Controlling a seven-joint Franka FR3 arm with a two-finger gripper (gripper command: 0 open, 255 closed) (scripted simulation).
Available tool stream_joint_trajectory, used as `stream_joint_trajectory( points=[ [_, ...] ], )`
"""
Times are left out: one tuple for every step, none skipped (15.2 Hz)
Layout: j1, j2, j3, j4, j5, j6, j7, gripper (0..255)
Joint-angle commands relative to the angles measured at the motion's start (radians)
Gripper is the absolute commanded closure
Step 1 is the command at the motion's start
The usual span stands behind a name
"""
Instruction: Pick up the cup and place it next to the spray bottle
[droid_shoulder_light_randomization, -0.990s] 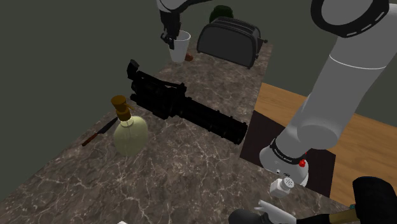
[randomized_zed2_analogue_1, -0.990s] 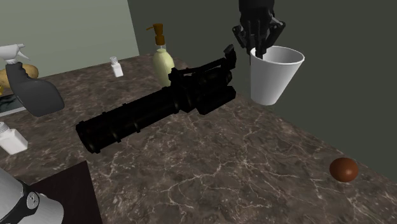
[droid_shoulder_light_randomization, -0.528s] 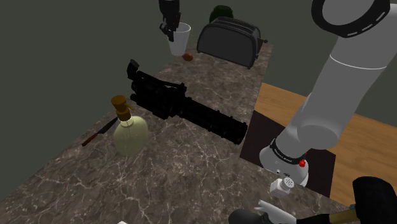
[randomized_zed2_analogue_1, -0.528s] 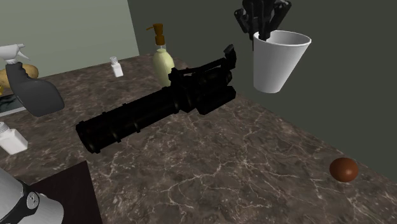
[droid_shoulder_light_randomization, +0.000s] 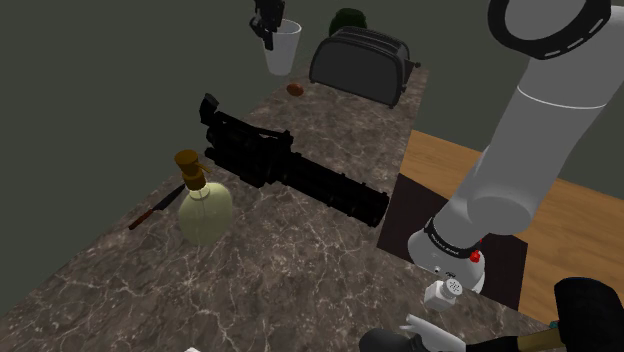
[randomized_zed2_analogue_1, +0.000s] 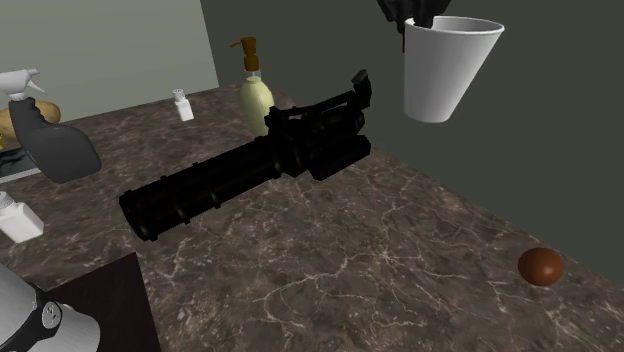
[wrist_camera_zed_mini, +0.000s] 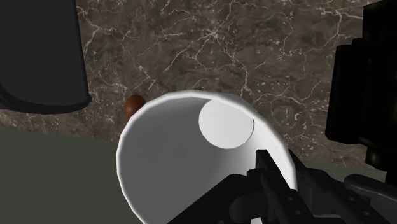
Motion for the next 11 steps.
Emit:
stream_joint_trajectory(
  points=[
    [0.001,0.005,0.0,0.036,0.001,-0.03,-0.005,255],
    [0.001,0.008,0.0,0.053,0.001,-0.044,-0.008,255],
    [0.002,0.011,0.001,0.071,0.001,-0.059,-0.01,255],
    [0.003,0.015,0.001,0.09,0.001,-0.074,-0.013,255],
    [0.003,0.019,0.001,0.108,0.001,-0.088,-0.015,255],
    [0.004,0.023,0.001,0.128,0.001,-0.104,-0.018,255],
    [0.005,0.028,0.001,0.148,0.001,-0.119,-0.02,255],
    [0.005,0.033,0.001,0.169,0.001,-0.134,-0.023,255],
    [0.006,0.038,0.001,0.19,0.0,-0.15,-0.025,255],
    [0.007,0.044,0.001,0.212,0.0,-0.166,-0.028,255],
    [0.008,0.05,0.002,0.235,0.0,-0.182,-0.031,255]
  ],
)
